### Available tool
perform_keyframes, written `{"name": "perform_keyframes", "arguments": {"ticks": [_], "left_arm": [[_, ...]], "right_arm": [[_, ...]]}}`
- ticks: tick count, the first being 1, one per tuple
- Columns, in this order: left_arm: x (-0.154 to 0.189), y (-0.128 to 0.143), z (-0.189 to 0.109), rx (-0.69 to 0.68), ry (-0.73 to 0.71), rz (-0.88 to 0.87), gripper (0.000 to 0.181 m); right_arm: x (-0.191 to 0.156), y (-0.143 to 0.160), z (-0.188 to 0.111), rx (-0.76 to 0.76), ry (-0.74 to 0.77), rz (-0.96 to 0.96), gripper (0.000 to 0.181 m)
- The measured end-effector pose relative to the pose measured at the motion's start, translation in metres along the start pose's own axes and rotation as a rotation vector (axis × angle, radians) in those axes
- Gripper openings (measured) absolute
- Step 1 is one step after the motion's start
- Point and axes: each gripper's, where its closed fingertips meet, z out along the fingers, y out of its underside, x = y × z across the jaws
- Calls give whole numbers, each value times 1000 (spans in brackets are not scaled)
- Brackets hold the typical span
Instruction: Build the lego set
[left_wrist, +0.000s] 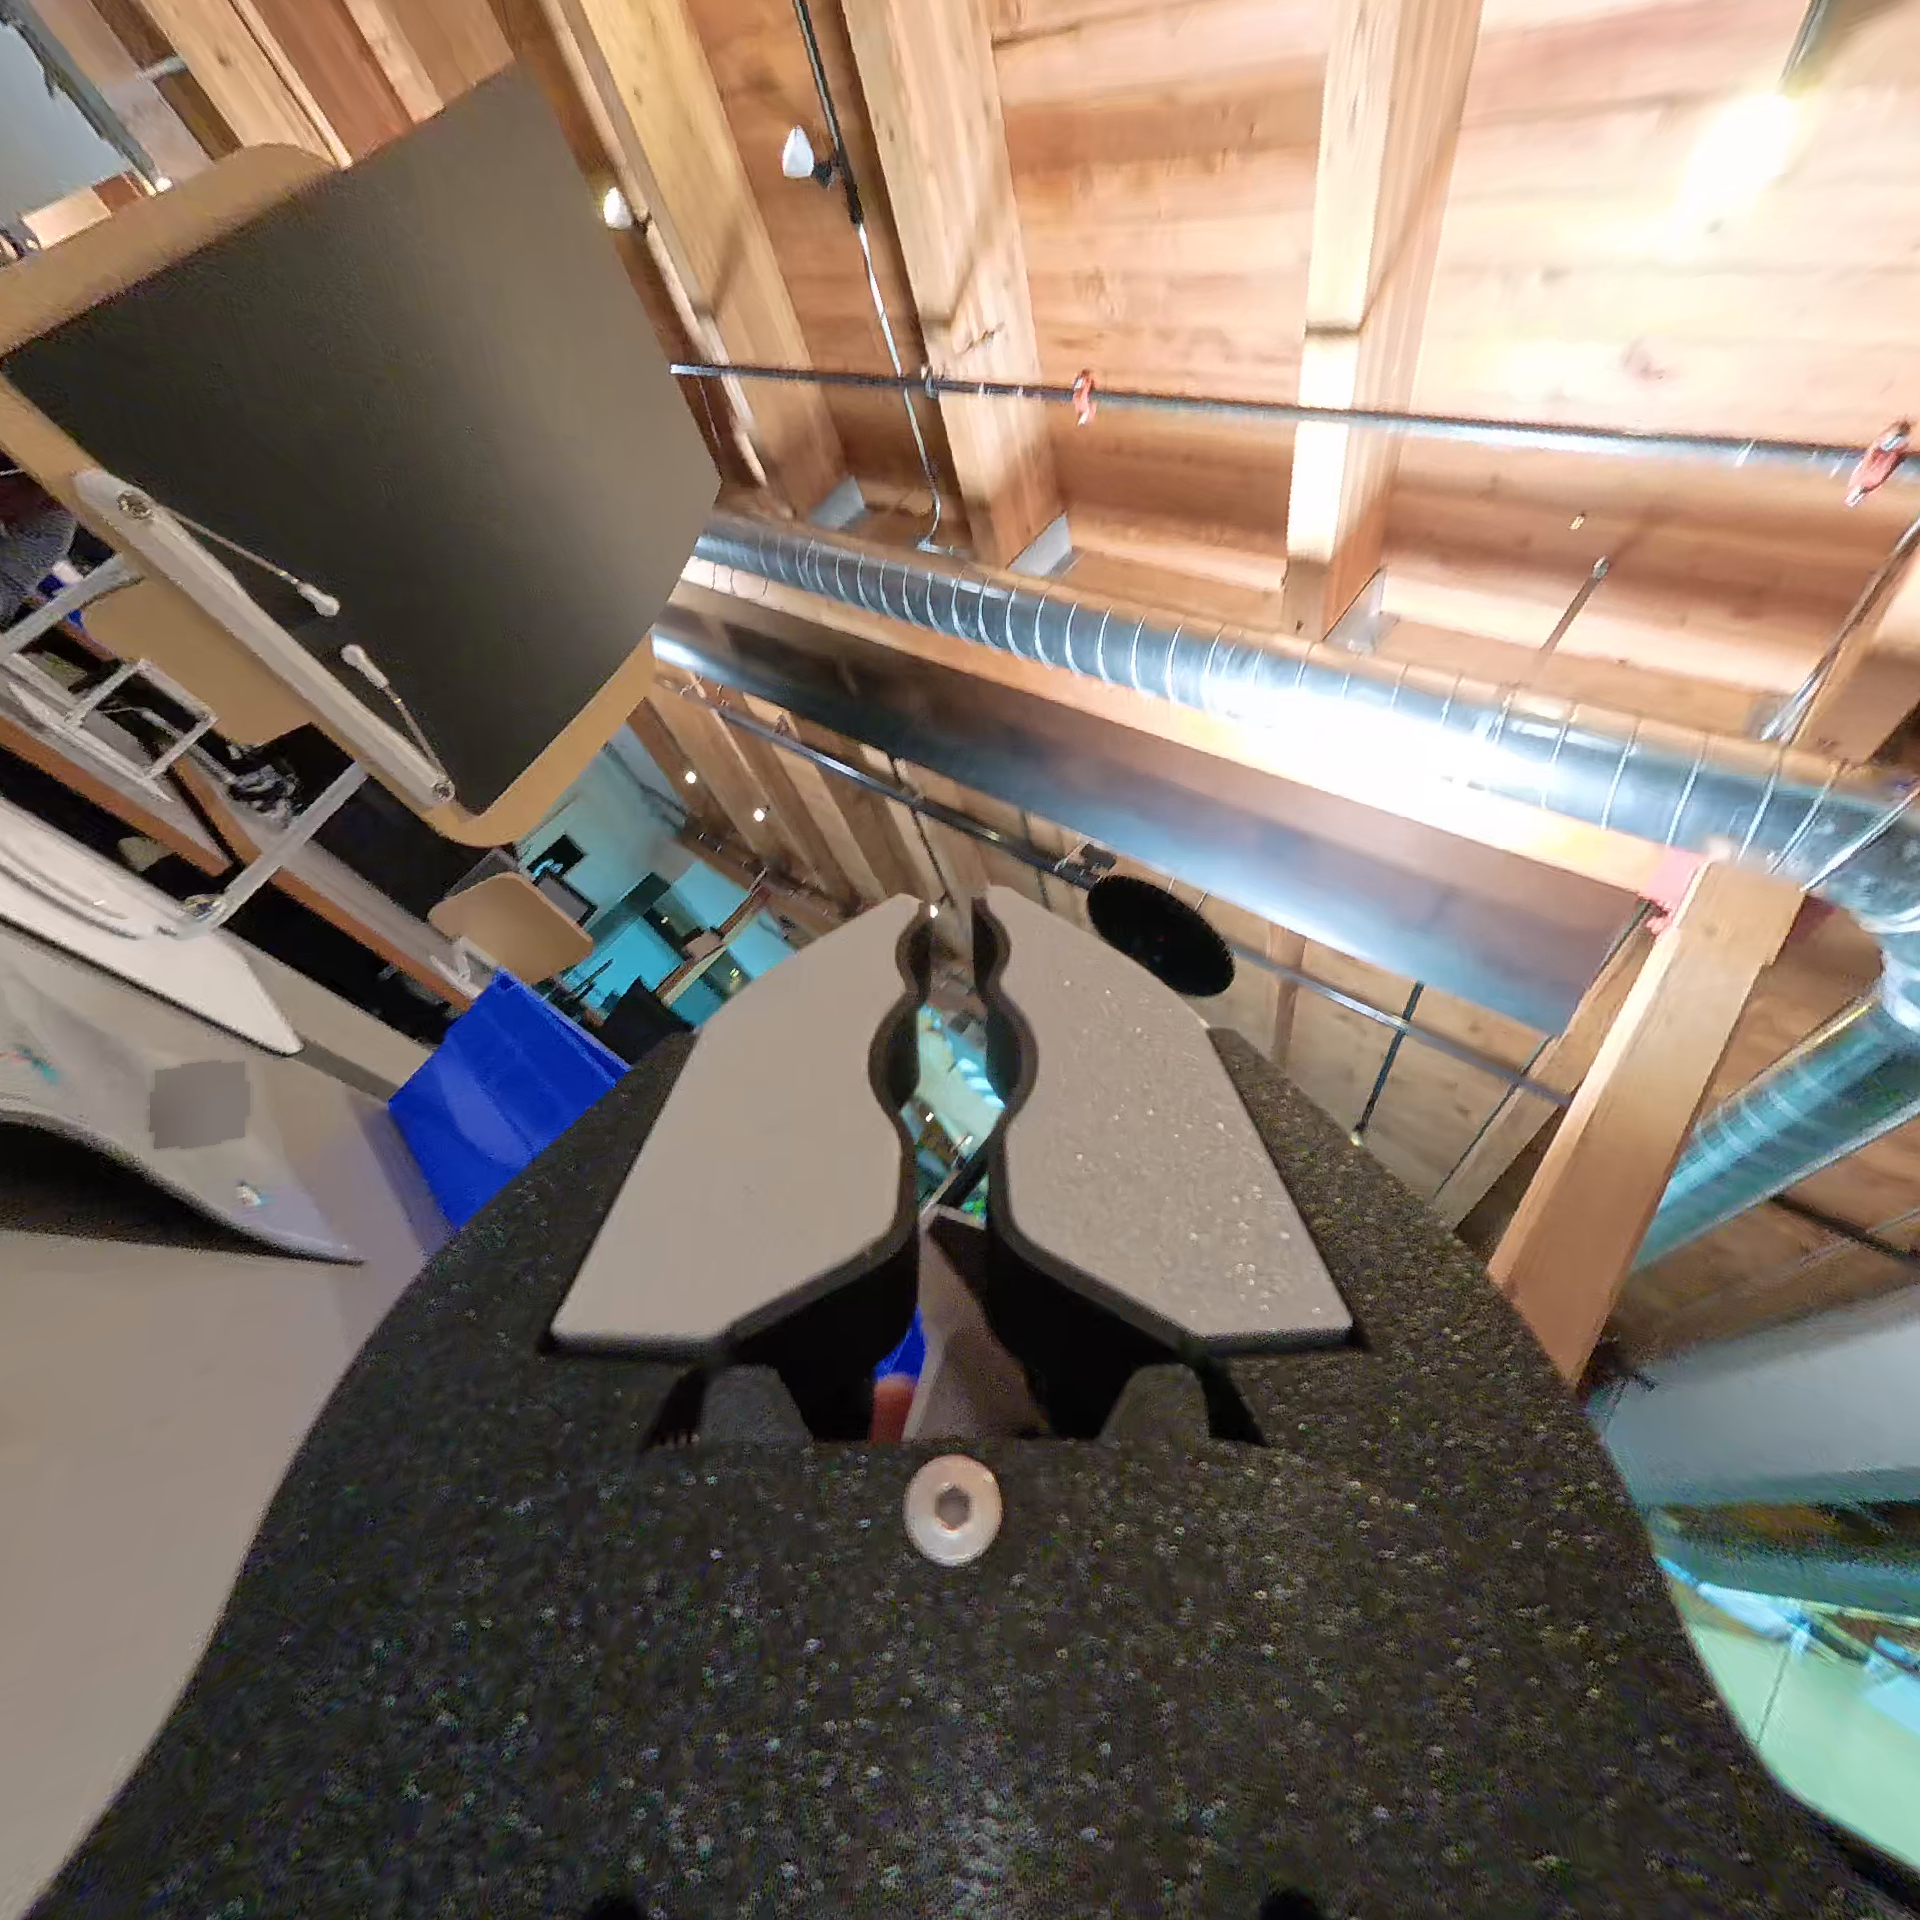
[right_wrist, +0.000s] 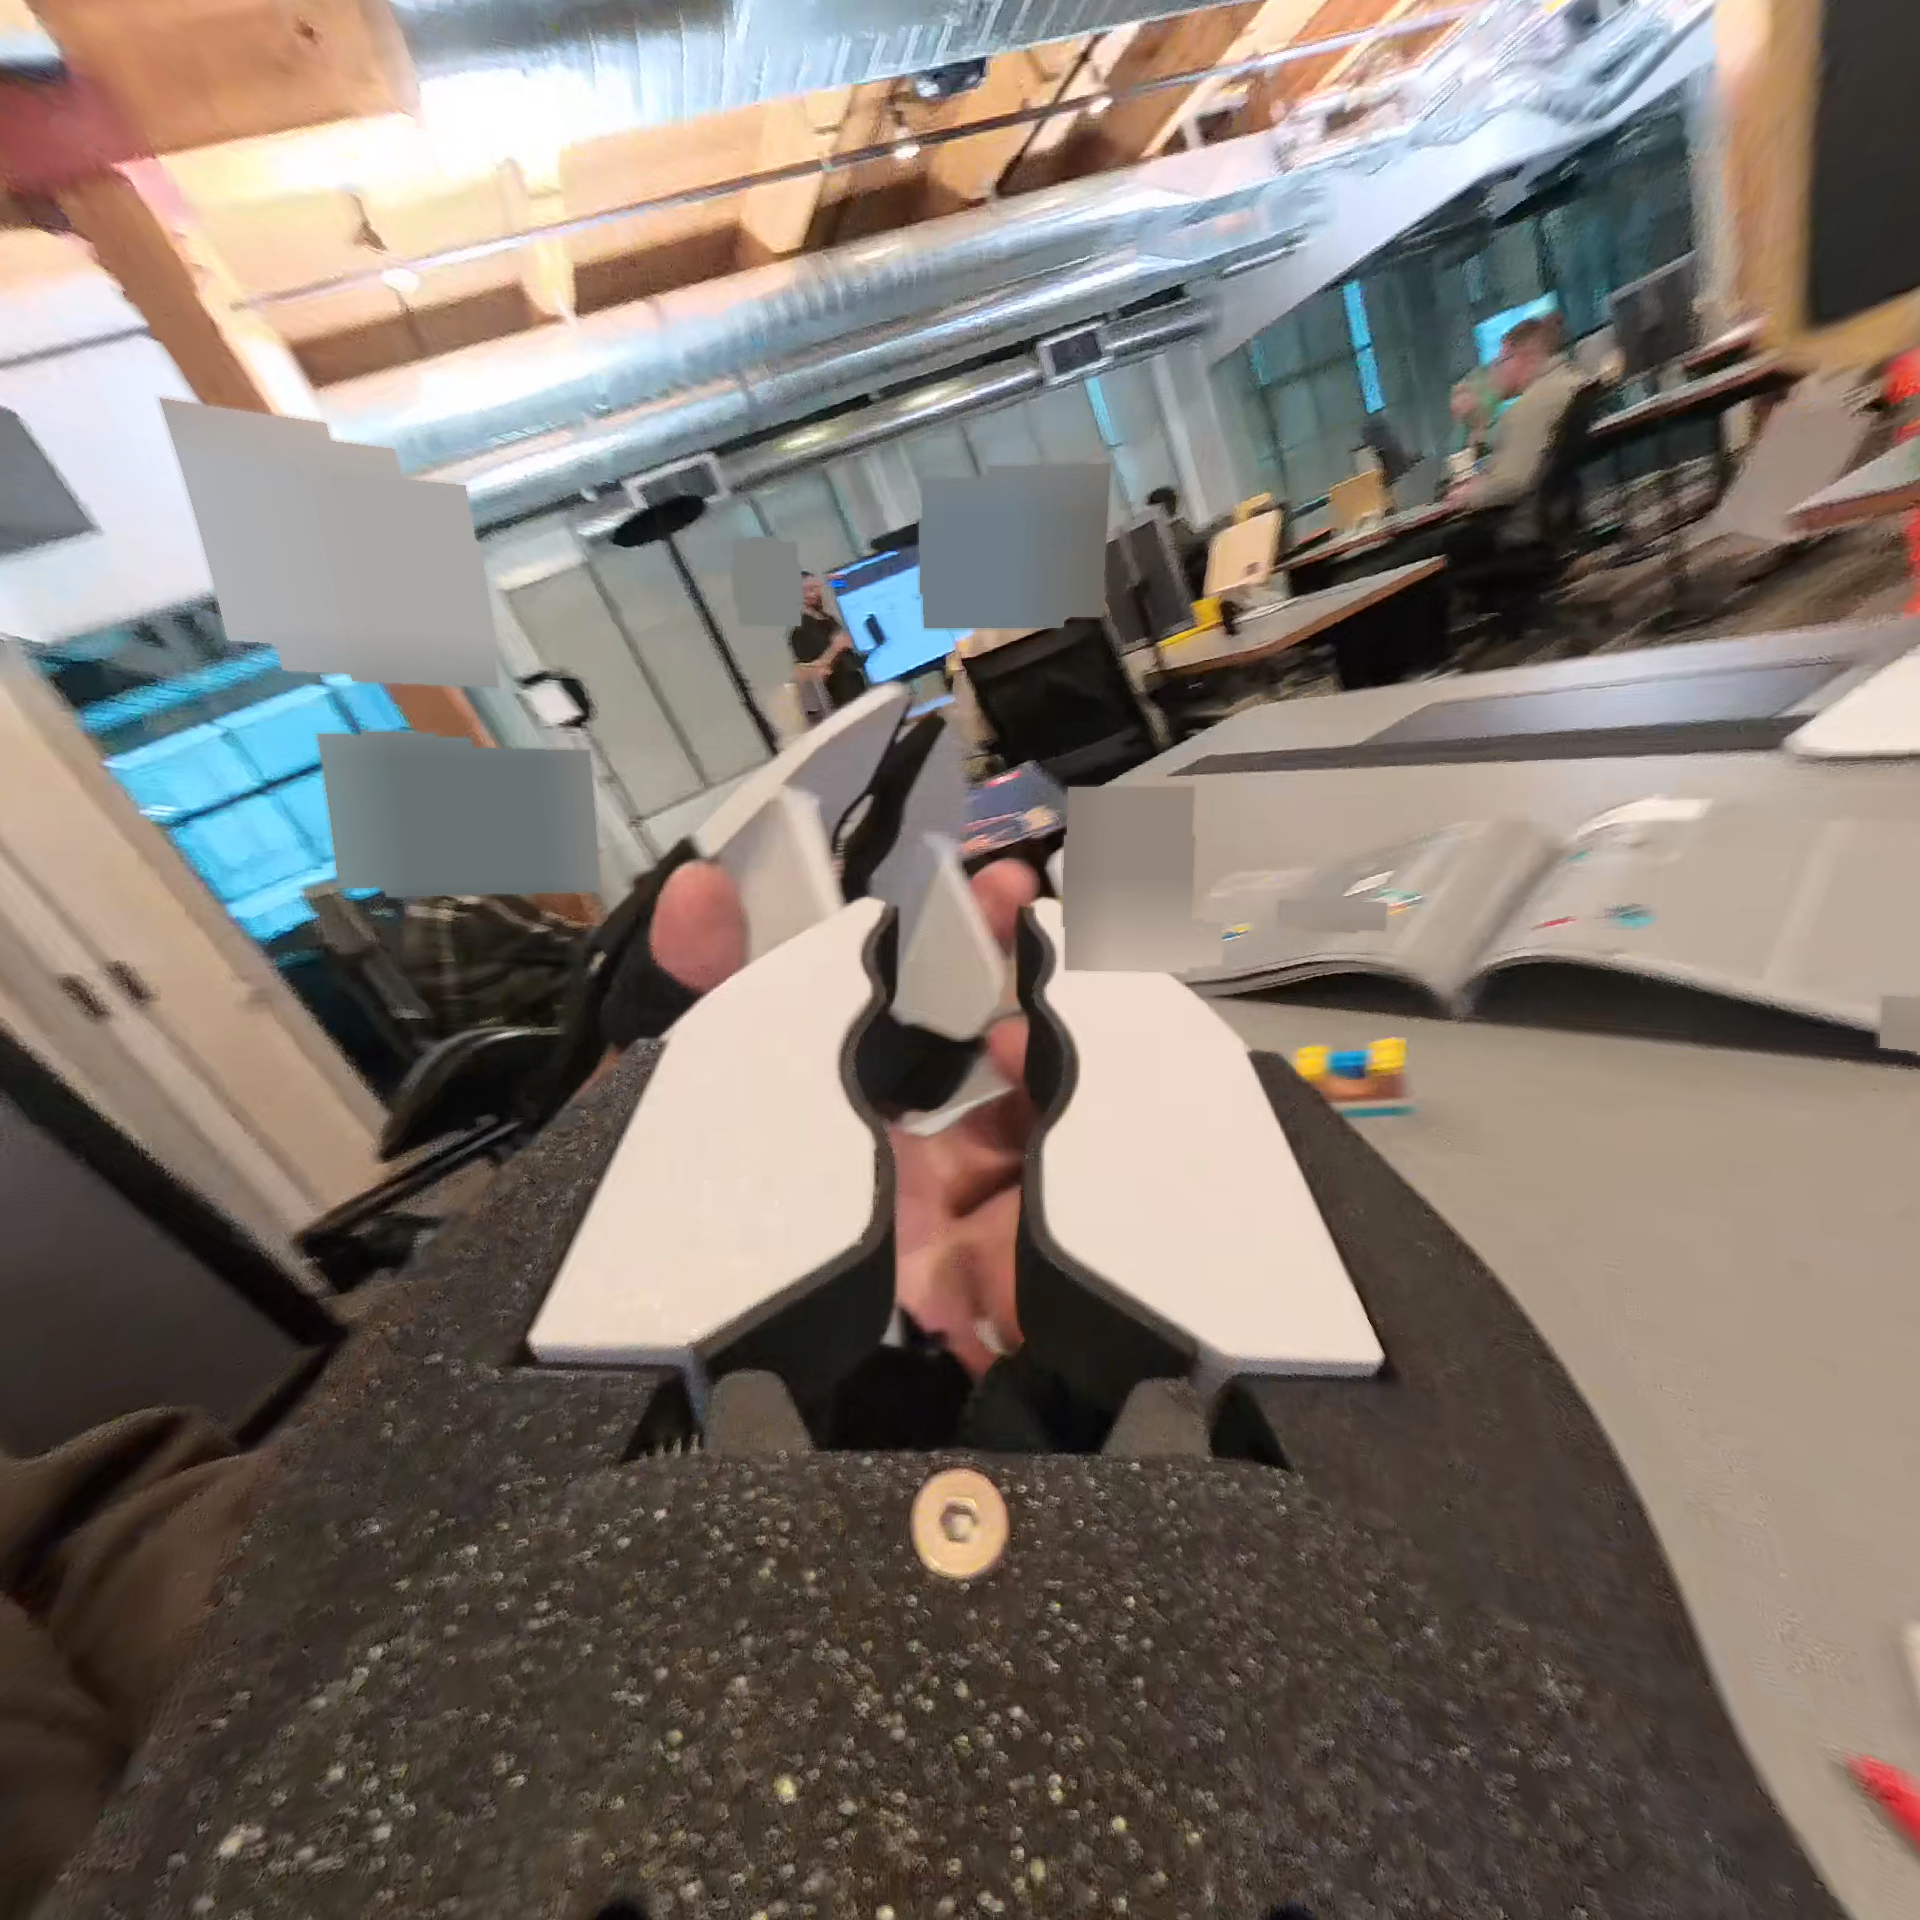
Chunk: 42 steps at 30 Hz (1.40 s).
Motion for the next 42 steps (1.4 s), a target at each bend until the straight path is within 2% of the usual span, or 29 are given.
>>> {"name": "perform_keyframes", "arguments": {"ticks": [1,4,7,8,10,13,16,18,21,23,25,26,28,33,39,42], "left_arm": [[4,-3,0,31,14,-14,8],[13,-9,1,61,28,38,18],[11,-23,-5,126,7,13,30],[11,-26,-6,125,16,-27,31],[10,-28,-6,101,13,-63,37],[11,-34,-12,127,-11,-54,37],[21,-31,-9,81,39,-12,28],[33,-33,-11,69,165,29,20],[24,-42,-24,97,165,90,10],[21,-23,-28,29,187,11,8],[31,15,-28,-86,256,-104,9],[37,35,-28,-145,282,-119,11],[43,56,-27,-223,295,-30,12],[49,71,-29,-286,309,14,14],[55,63,-31,-200,318,49,16],[62,63,-31,-189,354,45,17]], "right_arm": [[-7,9,4,-14,-28,34,15],[-20,31,10,-69,-98,92,16],[-24,21,5,1,-108,100,10],[-27,21,5,9,-122,119,13],[-35,35,7,-27,-144,149,16],[-44,42,7,-28,-170,185,14],[-49,42,7,-50,-222,189,17],[-43,27,8,-19,-238,166,21],[-21,-12,-2,118,-171,95,24],[-5,-37,-10,233,-131,93,25],[0,-58,-17,382,-150,118,30],[2,-65,-19,446,-152,131,35],[6,-65,-20,478,-118,140,40],[0,-79,-27,569,-109,96,46],[-13,-82,-24,553,-159,68,44],[-18,-90,-30,600,-212,99,43]]}}
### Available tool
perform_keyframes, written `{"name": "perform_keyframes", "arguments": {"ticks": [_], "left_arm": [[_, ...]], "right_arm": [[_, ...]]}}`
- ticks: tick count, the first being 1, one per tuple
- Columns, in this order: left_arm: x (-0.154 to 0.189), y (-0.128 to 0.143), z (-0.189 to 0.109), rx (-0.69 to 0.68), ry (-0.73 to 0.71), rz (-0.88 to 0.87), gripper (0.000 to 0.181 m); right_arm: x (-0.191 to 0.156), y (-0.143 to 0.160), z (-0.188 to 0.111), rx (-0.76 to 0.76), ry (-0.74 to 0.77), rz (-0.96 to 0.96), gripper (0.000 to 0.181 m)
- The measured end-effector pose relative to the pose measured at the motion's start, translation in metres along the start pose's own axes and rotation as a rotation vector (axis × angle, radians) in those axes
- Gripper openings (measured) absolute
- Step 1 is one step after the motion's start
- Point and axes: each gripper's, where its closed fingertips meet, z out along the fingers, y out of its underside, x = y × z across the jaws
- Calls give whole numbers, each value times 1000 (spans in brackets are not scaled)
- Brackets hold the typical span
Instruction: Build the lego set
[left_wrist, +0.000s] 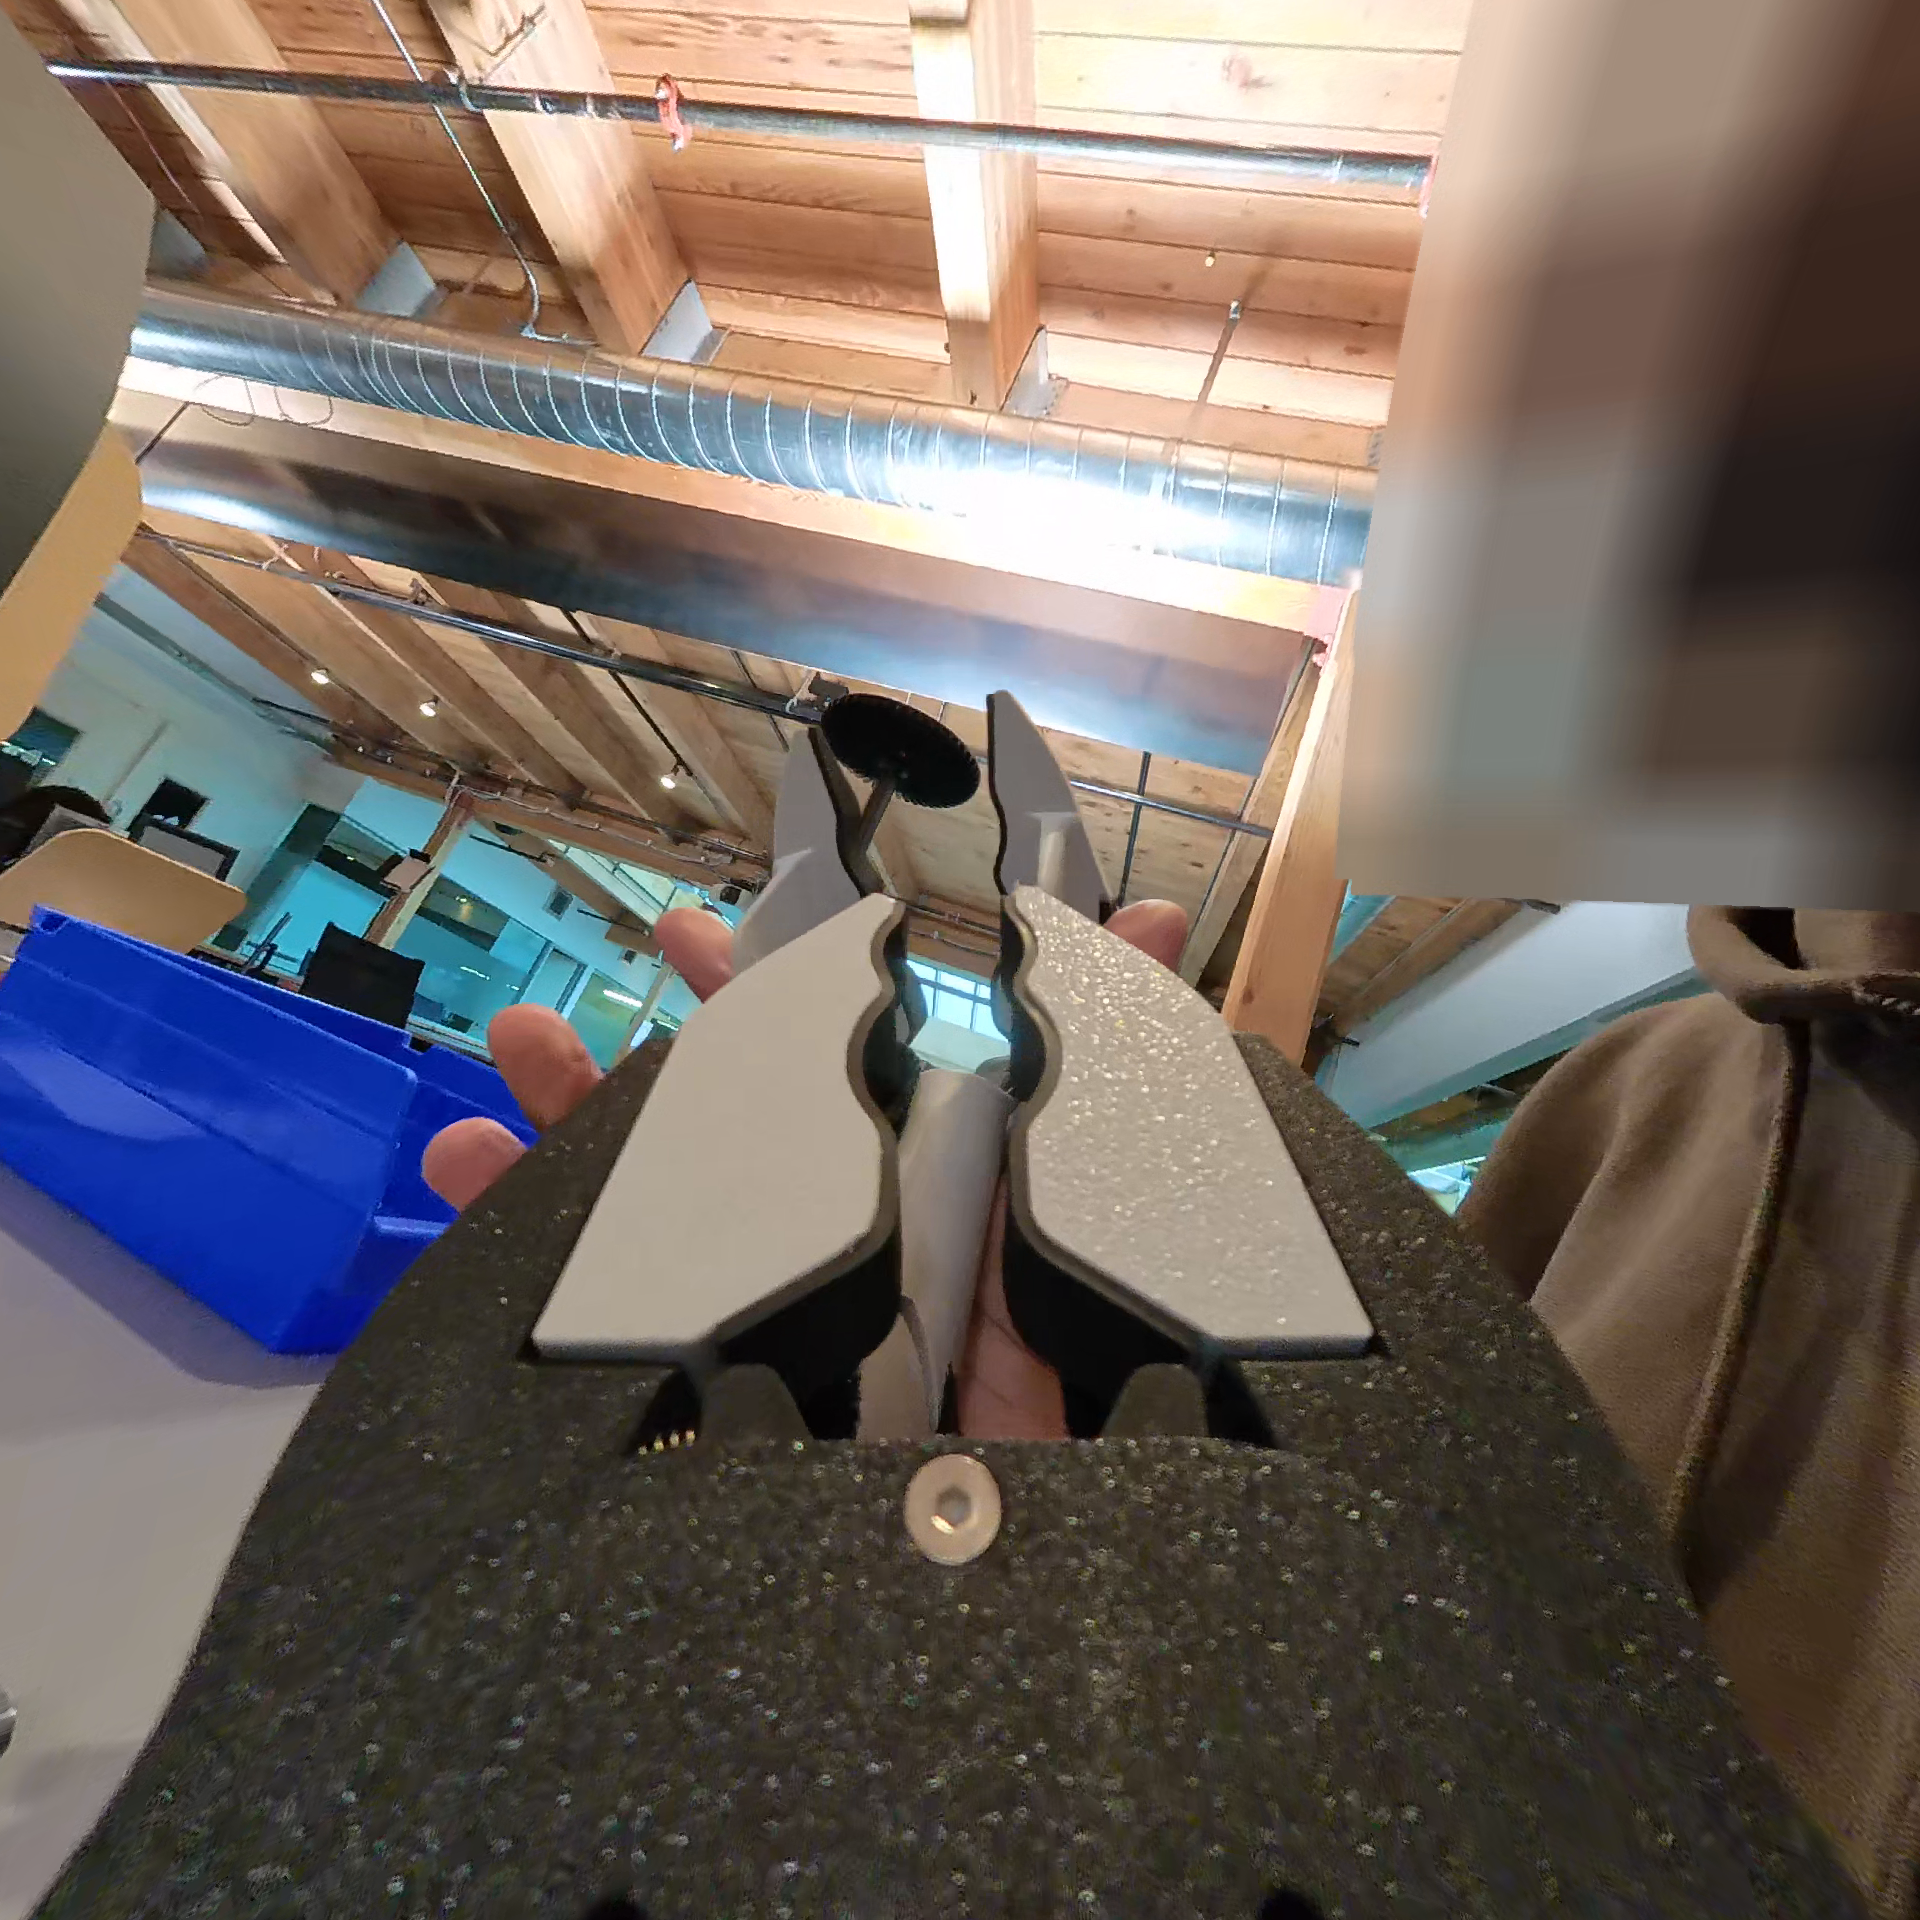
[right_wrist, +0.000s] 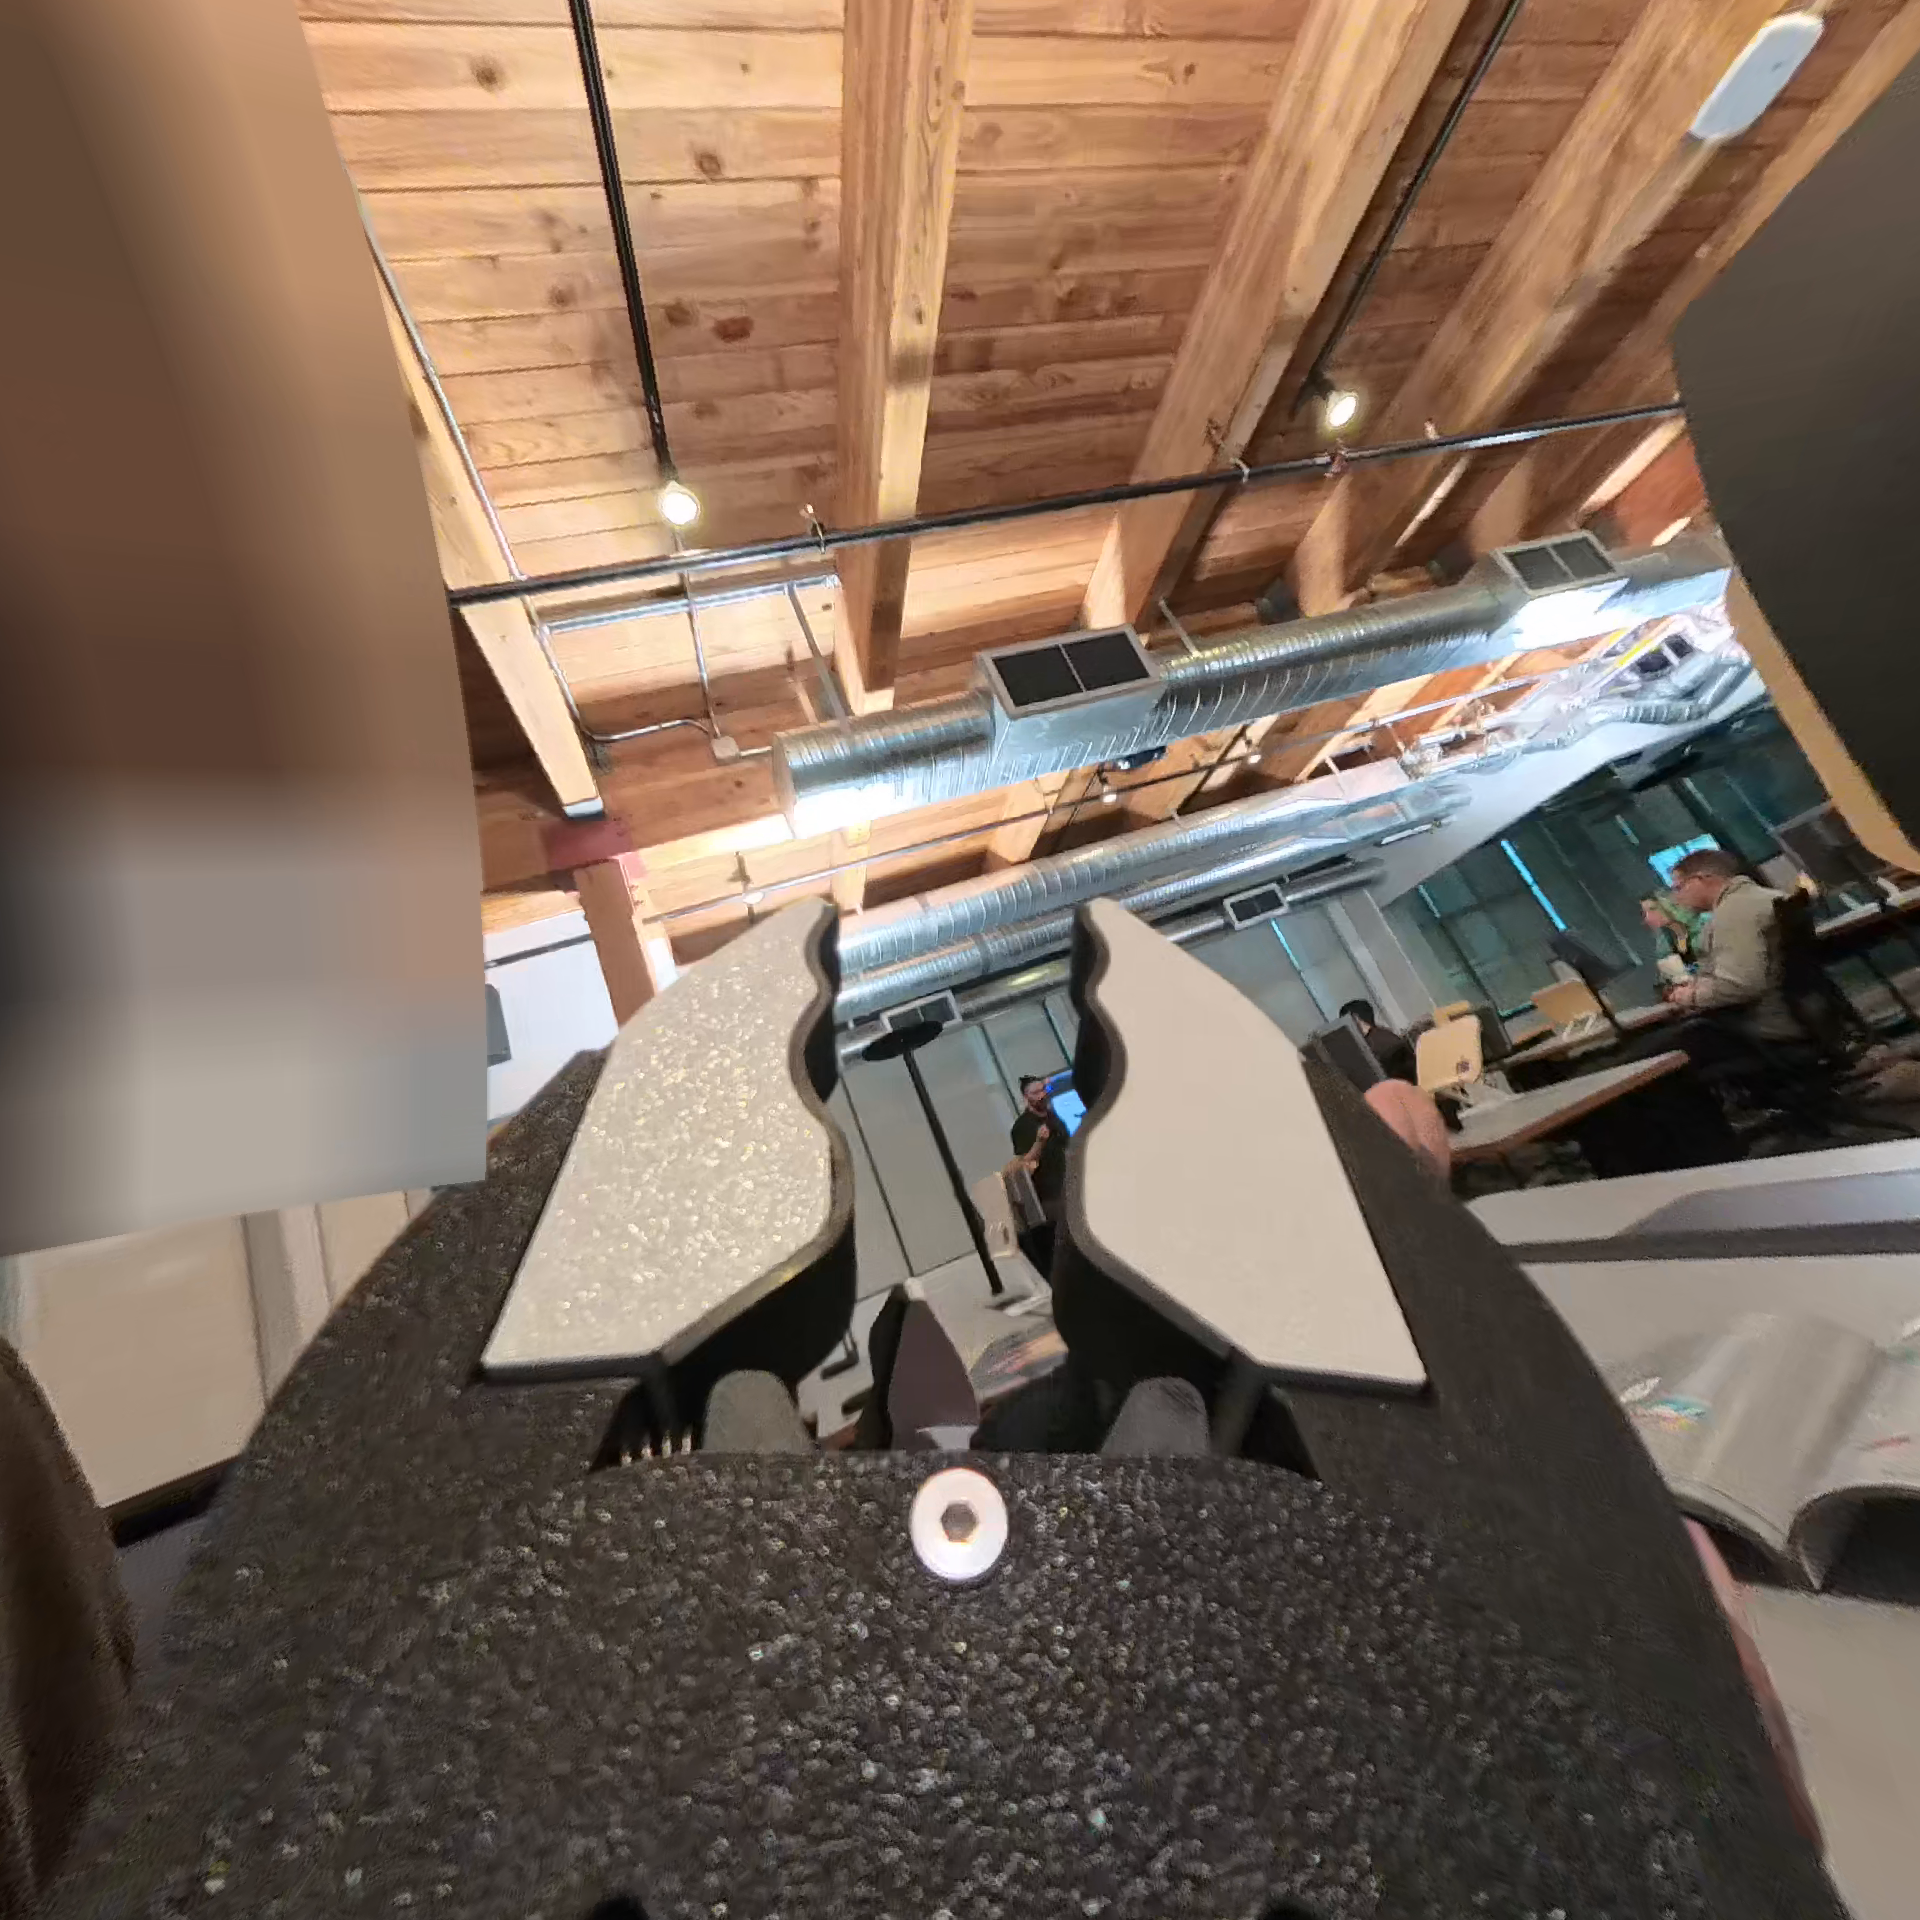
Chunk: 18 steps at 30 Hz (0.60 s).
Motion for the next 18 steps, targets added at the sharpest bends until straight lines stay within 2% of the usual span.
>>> {"name": "perform_keyframes", "arguments": {"ticks": [6,10,13,15,17,18], "left_arm": [[1,18,7,-117,-11,82,16],[3,24,11,-125,17,6,13],[-6,20,13,-115,-19,27,13],[-21,7,16,-96,-77,49,15],[-41,-11,14,-94,-153,116,17],[-54,-21,12,-111,-207,178,18]], "right_arm": [[12,-21,-9,97,18,54,45],[17,-30,-12,110,23,136,36],[23,-38,-16,122,-10,191,32],[35,-56,-22,183,-12,106,30],[44,-87,-29,279,17,-108,30],[47,-98,-30,276,33,-181,28]]}}
